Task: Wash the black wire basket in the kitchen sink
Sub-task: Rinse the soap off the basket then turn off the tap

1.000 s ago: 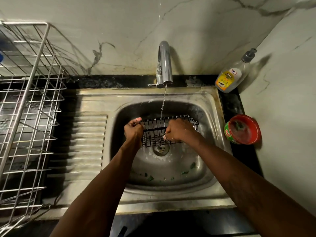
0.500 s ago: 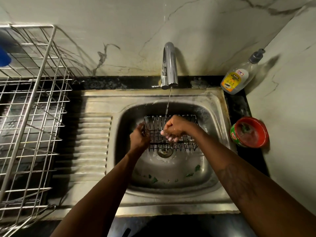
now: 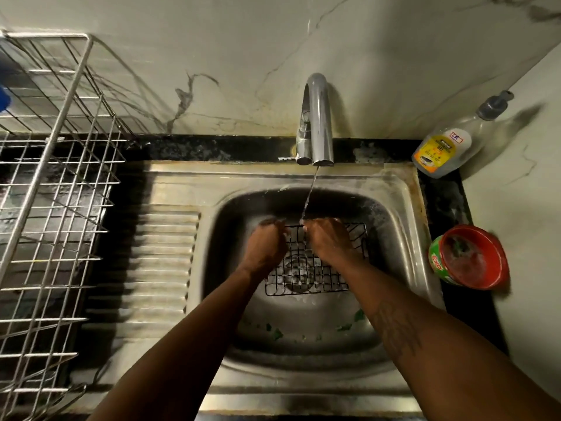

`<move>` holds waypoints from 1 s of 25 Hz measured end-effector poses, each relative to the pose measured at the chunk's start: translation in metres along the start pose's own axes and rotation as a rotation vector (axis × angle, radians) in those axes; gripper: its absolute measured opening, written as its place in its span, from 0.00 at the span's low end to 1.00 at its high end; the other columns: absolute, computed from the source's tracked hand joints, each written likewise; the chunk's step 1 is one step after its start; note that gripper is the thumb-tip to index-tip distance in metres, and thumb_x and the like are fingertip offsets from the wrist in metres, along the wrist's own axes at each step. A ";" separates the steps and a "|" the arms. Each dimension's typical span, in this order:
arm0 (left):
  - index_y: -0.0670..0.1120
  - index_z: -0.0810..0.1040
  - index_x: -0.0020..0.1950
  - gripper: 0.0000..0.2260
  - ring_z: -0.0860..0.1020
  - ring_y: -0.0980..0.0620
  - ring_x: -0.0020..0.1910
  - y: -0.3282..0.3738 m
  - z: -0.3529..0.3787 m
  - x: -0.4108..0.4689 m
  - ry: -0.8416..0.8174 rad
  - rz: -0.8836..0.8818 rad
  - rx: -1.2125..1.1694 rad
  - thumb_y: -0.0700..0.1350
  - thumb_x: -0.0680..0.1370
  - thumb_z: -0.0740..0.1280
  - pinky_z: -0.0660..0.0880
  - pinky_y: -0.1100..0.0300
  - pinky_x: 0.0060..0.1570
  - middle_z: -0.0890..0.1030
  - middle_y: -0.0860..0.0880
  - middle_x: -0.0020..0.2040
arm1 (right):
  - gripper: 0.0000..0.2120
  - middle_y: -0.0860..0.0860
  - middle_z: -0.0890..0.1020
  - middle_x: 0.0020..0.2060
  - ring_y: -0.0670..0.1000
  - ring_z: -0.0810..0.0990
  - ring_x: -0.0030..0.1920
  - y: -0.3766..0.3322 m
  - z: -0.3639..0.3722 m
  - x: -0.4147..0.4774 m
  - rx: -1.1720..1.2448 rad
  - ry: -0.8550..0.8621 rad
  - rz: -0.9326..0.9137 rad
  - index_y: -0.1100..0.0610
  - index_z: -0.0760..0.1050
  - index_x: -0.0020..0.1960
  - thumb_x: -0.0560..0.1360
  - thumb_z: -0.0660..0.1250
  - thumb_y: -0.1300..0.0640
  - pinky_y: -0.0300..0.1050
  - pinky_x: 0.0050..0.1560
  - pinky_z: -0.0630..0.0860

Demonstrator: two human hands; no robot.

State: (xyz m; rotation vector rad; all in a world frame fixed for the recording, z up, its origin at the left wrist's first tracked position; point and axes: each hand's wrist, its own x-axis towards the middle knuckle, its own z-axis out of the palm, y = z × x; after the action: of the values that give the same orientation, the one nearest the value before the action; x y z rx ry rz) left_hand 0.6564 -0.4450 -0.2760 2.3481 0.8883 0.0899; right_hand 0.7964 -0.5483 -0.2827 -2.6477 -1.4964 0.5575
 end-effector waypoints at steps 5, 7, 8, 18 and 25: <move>0.50 0.83 0.57 0.11 0.83 0.46 0.45 -0.009 0.013 0.043 -0.187 0.033 0.132 0.40 0.80 0.65 0.82 0.51 0.47 0.86 0.47 0.50 | 0.20 0.50 0.81 0.56 0.55 0.79 0.57 -0.001 0.002 0.017 -0.030 -0.046 -0.067 0.45 0.72 0.70 0.81 0.62 0.61 0.55 0.63 0.73; 0.46 0.83 0.55 0.09 0.84 0.42 0.43 -0.012 0.012 0.051 -0.206 0.069 0.161 0.40 0.80 0.64 0.82 0.49 0.43 0.86 0.44 0.47 | 0.19 0.51 0.80 0.59 0.56 0.77 0.61 -0.004 0.006 0.026 -0.062 -0.045 -0.087 0.49 0.72 0.69 0.80 0.60 0.60 0.56 0.65 0.71; 0.44 0.83 0.53 0.08 0.84 0.39 0.41 -0.013 0.009 0.054 -0.216 0.098 0.165 0.40 0.80 0.64 0.81 0.48 0.39 0.85 0.42 0.44 | 0.19 0.52 0.80 0.61 0.56 0.77 0.62 -0.007 0.005 0.028 -0.074 -0.042 -0.110 0.49 0.72 0.70 0.80 0.59 0.60 0.55 0.65 0.70; 0.42 0.80 0.44 0.12 0.83 0.38 0.42 -0.065 0.011 0.032 -0.456 0.062 0.184 0.45 0.74 0.58 0.76 0.54 0.40 0.85 0.40 0.43 | 0.19 0.51 0.80 0.62 0.54 0.80 0.54 0.018 0.009 0.023 -0.139 -0.242 -0.221 0.43 0.70 0.71 0.83 0.58 0.57 0.53 0.54 0.79; 0.37 0.82 0.48 0.10 0.84 0.40 0.43 -0.086 0.010 0.024 -0.446 -0.050 0.142 0.41 0.78 0.63 0.73 0.58 0.38 0.85 0.39 0.44 | 0.11 0.49 0.81 0.48 0.48 0.80 0.42 0.004 0.011 0.036 0.096 -0.389 -0.121 0.47 0.79 0.61 0.83 0.61 0.55 0.44 0.39 0.76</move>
State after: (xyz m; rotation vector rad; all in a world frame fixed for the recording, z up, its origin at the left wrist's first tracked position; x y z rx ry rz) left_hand 0.6275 -0.3855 -0.3371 2.3340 0.7462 -0.5134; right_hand 0.8126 -0.5219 -0.3045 -2.4536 -1.6554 1.1538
